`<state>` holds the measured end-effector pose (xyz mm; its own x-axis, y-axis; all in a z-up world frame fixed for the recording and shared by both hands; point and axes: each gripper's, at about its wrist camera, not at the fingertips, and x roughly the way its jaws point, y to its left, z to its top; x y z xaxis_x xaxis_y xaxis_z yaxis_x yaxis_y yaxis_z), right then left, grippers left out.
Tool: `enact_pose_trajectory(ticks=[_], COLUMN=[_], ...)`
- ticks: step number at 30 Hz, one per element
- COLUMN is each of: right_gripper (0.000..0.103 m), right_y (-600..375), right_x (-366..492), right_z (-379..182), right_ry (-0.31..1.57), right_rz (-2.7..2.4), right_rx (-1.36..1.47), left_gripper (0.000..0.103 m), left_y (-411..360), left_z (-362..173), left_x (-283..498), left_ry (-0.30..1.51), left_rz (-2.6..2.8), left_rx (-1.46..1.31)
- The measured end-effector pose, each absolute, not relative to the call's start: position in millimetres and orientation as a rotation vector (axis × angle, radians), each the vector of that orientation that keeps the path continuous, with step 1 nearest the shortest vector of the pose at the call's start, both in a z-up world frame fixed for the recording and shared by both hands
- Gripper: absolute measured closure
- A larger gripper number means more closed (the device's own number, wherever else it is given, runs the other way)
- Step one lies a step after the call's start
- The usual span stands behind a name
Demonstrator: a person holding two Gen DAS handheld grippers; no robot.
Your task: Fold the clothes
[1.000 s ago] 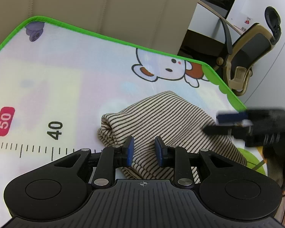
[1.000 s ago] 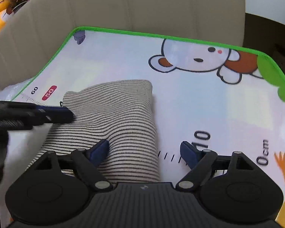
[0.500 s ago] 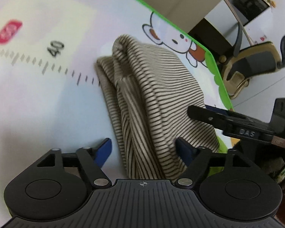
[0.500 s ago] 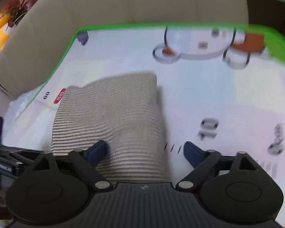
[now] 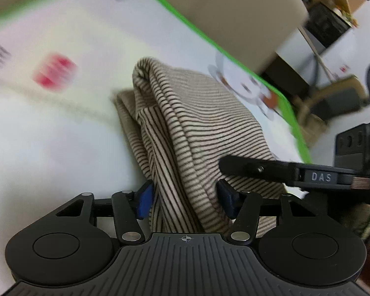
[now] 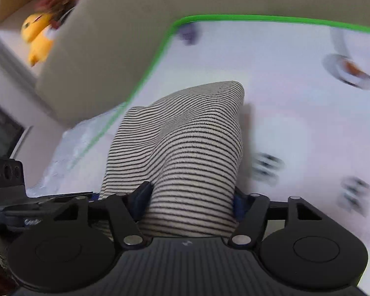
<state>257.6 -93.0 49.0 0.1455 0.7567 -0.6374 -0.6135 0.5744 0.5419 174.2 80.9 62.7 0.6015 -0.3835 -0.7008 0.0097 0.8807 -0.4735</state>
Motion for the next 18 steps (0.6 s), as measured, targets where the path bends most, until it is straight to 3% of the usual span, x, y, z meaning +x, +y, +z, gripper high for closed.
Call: enact_pose_trajectory(ticks=[5,10,16,18], right_gripper=[0.035,0.030,0.032,0.035], right_y=[-26,-22,-35,-32], right_x=[250,239,182,167], right_z=[43,51,95,94], right_ry=[0.969,0.930,0.605,0.603], right_rz=[1.075,1.021,1.005,1.051], right_rx=[-0.047,-0.100,-0.263,-0.269], left_gripper=[0.046,0.047,0.046,0.046], left_y=[152,164,162,165], left_z=[69,57,59,57], left_x=[165,158,159,159], left_ry=[0.860,0.872,0.860,0.857], left_rz=[-0.086,-0.067,-0.098,-0.103], left_rx=[-0.512,-0.509,-0.489,-0.495])
